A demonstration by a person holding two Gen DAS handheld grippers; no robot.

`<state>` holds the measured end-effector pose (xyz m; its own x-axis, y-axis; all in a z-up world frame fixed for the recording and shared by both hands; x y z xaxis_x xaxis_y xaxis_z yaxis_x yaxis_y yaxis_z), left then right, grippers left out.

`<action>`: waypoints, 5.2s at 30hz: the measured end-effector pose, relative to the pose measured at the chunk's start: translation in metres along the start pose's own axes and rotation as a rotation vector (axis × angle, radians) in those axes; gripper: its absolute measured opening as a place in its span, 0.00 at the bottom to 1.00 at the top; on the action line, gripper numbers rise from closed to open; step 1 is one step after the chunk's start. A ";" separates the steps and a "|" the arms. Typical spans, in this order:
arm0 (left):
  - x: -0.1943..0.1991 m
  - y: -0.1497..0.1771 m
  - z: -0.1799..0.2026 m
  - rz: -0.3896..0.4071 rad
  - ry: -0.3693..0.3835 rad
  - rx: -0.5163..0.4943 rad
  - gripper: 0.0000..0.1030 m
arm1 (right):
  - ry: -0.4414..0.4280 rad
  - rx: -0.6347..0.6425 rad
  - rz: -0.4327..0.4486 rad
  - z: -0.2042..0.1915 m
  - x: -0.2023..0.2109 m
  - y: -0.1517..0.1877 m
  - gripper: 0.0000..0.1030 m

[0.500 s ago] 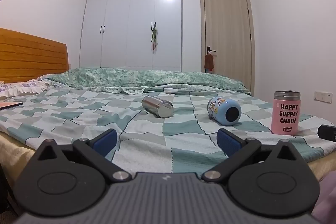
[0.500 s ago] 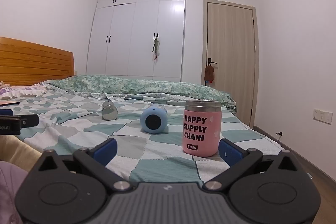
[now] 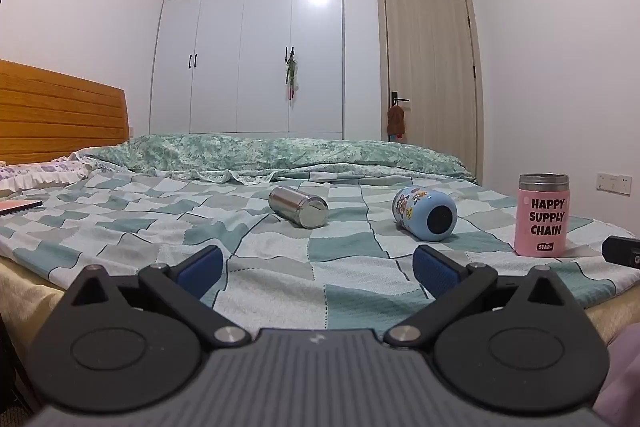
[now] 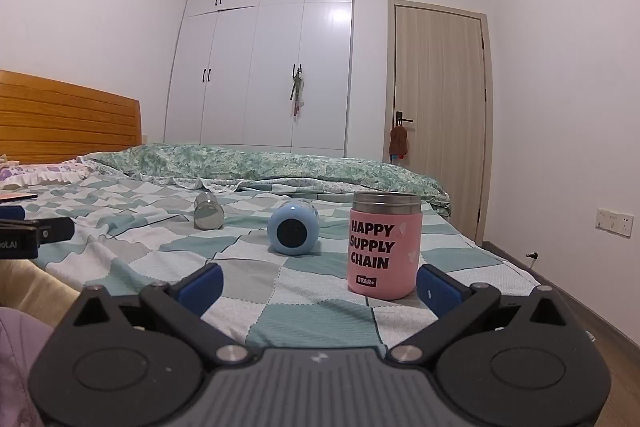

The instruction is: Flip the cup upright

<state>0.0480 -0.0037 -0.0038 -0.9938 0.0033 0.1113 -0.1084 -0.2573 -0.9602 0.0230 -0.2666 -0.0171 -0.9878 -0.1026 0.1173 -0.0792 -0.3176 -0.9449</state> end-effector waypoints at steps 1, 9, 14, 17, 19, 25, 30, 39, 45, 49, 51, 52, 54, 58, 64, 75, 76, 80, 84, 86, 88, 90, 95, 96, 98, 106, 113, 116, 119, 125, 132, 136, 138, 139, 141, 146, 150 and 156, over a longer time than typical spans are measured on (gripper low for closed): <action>0.000 0.000 0.000 -0.001 0.000 0.000 1.00 | 0.000 0.000 0.000 0.000 0.000 0.000 1.00; 0.000 0.000 0.000 0.000 0.001 0.000 1.00 | 0.000 0.000 0.000 0.000 0.000 0.000 1.00; 0.000 0.001 0.000 0.000 0.001 0.000 1.00 | 0.000 0.001 0.000 0.000 0.000 0.000 1.00; 0.000 0.001 0.000 0.000 0.001 0.000 1.00 | 0.000 0.001 0.000 0.000 0.000 0.000 1.00; 0.000 0.001 0.000 0.000 0.001 0.000 1.00 | 0.000 0.001 0.000 0.000 0.000 0.000 1.00; 0.000 0.001 0.000 0.000 0.001 0.000 1.00 | 0.000 0.001 0.000 0.000 0.001 0.000 1.00; 0.000 0.001 0.000 0.000 0.001 0.001 1.00 | 0.000 0.002 -0.001 -0.001 0.001 0.000 1.00; 0.000 0.001 -0.001 0.000 0.001 0.001 1.00 | 0.000 0.002 -0.001 -0.001 0.000 0.000 1.00; 0.000 0.000 -0.001 0.000 0.001 0.002 1.00 | 0.000 0.002 0.000 0.000 0.001 0.000 1.00; 0.000 0.000 -0.001 0.000 0.001 0.002 1.00 | 0.000 0.003 0.000 0.000 0.001 0.001 1.00; 0.000 0.000 -0.001 0.000 0.001 0.002 1.00 | 0.000 0.003 -0.001 0.000 0.001 0.001 1.00; 0.000 0.000 -0.001 0.000 0.001 0.002 1.00 | 0.000 0.003 -0.001 0.000 0.001 0.001 1.00; 0.000 0.000 -0.001 0.000 0.001 0.000 1.00 | 0.000 0.003 0.000 0.000 0.001 0.001 1.00; 0.000 0.000 -0.001 0.000 0.001 0.003 1.00 | 0.000 0.003 0.000 0.000 0.001 0.001 1.00; 0.000 0.000 -0.001 0.000 0.001 0.003 1.00 | 0.000 0.004 -0.001 0.000 0.001 0.000 1.00; 0.000 0.000 -0.001 0.000 0.001 0.003 1.00 | 0.000 0.004 -0.001 -0.001 0.002 0.000 1.00; 0.000 0.000 -0.001 0.000 0.002 0.004 1.00 | 0.000 0.004 -0.001 -0.001 0.002 0.000 1.00; 0.001 0.000 -0.001 -0.004 0.001 0.002 1.00 | 0.001 0.006 -0.004 -0.001 0.002 -0.001 1.00; 0.004 -0.012 0.003 -0.010 0.063 0.023 1.00 | -0.009 0.011 -0.021 -0.002 0.001 -0.009 1.00; 0.000 -0.022 0.006 -0.008 0.071 0.023 1.00 | -0.034 0.006 -0.032 -0.003 -0.004 -0.020 1.00; -0.009 -0.034 0.008 -0.003 0.076 0.019 1.00 | -0.048 0.017 -0.020 -0.004 -0.009 -0.036 1.00; -0.019 -0.045 0.010 0.003 0.088 0.011 1.00 | -0.068 0.034 -0.013 -0.005 -0.018 -0.055 1.00; -0.057 -0.068 0.015 -0.012 0.114 -0.041 1.00 | -0.109 0.051 -0.038 -0.005 -0.061 -0.100 1.00; -0.066 -0.071 0.015 -0.022 0.117 -0.045 1.00 | -0.118 0.050 -0.052 -0.005 -0.073 -0.108 1.00; -0.085 -0.077 0.013 -0.035 0.117 -0.056 1.00 | -0.132 0.051 -0.083 -0.008 -0.098 -0.120 1.00; -0.172 -0.087 -0.002 -0.134 0.134 -0.094 1.00 | -0.148 0.064 -0.257 -0.024 -0.213 -0.146 1.00; -0.248 -0.074 -0.004 -0.308 0.226 -0.174 1.00 | -0.124 0.046 -0.451 -0.027 -0.306 -0.136 1.00; -0.278 -0.068 -0.004 -0.360 0.267 -0.175 1.00 | -0.108 0.045 -0.534 -0.030 -0.343 -0.125 1.00; -0.304 -0.062 -0.003 -0.401 0.290 -0.175 1.00 | -0.096 0.053 -0.613 -0.035 -0.372 -0.110 1.00; -0.342 -0.047 -0.005 -0.440 0.266 -0.214 1.00 | -0.078 0.030 -0.748 -0.039 -0.418 -0.079 1.00; -0.347 -0.043 -0.006 -0.450 0.268 -0.221 1.00 | -0.064 -0.002 -0.856 -0.041 -0.440 -0.047 0.83; -0.328 -0.056 -0.005 -0.427 0.265 -0.209 1.00 | -0.099 -0.083 -0.818 -0.035 -0.420 -0.054 0.83; -0.313 -0.064 -0.004 -0.411 0.259 -0.212 1.00 | -0.111 -0.077 -0.801 -0.036 -0.406 -0.063 0.83; -0.304 -0.069 -0.004 -0.402 0.255 -0.214 1.00 | -0.123 -0.079 -0.792 -0.037 -0.397 -0.069 0.83; -0.286 -0.078 -0.005 -0.384 0.247 -0.211 1.00 | -0.140 -0.086 -0.774 -0.040 -0.378 -0.081 0.83; -0.229 -0.093 -0.016 -0.355 0.208 -0.192 1.00 | -0.198 -0.109 -0.745 -0.050 -0.319 -0.104 0.83; -0.185 -0.092 -0.027 -0.351 0.181 -0.184 1.00 | -0.234 -0.120 -0.746 -0.064 -0.273 -0.106 0.83; -0.130 -0.078 -0.045 -0.375 0.147 -0.173 1.00 | -0.269 -0.175 -0.785 -0.090 -0.233 -0.088 0.83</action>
<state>0.1843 0.0594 0.0448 -0.8764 0.2060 0.4353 -0.4532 -0.0467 -0.8902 0.2477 -0.1297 0.0109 -0.5739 -0.1415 0.8066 -0.7701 -0.2419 -0.5903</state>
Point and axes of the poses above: each gripper's, at about its wrist camera, not at the fingertips, and x roughly against the way its jaws point, z to its right, y to its underside, the point moved 5 cm from there along -x, roughly the way its jaws point, and after that the axes turned 15 degrees about x, right-handed, at the moved point
